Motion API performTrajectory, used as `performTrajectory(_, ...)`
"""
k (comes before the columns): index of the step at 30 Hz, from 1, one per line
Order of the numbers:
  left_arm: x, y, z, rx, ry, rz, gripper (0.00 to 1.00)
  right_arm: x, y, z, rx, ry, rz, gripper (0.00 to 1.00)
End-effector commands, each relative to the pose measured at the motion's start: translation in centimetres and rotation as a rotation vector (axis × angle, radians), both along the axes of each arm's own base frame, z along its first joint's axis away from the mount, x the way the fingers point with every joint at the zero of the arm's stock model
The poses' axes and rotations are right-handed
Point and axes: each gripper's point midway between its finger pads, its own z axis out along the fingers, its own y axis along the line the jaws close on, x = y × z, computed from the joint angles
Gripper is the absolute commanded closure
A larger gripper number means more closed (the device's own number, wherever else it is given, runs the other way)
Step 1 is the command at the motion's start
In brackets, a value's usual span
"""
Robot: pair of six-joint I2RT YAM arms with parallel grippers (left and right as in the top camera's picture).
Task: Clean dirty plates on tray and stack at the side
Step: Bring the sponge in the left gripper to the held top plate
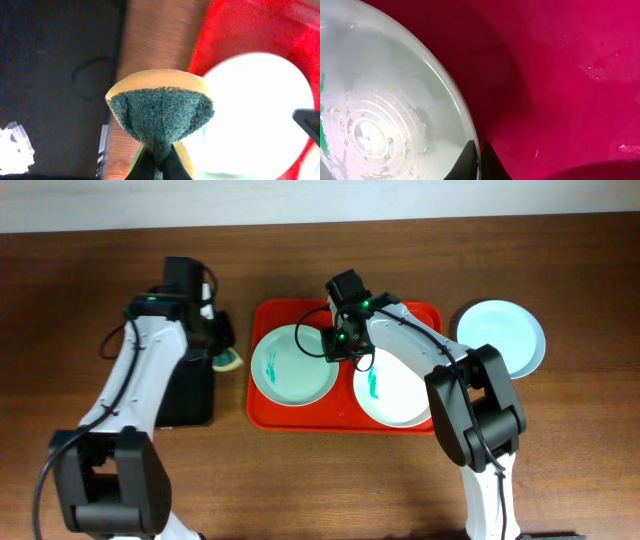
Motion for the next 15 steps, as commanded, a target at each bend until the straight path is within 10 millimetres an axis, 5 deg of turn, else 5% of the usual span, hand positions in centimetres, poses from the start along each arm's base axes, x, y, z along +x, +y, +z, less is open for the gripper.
performTrajectory(1,-0.2,-3.6,0.4,-0.010,-0.018,-0.110,1.00,-1.1,-0.2,-1.1,-0.020,0.043,-0.019,0.96)
performTrajectory(9,-0.3,-8.9,-2.9,-0.025,0.026,-0.162,1.00,-1.6,-0.5,-1.2,-0.028,0.069,-0.038,0.96)
performTrajectory(15,-0.7,-10.3,-6.9,-0.008,0.100,-0.196,1.00,-1.6,-0.4,-1.2,-0.025,0.074,-0.058,0.96)
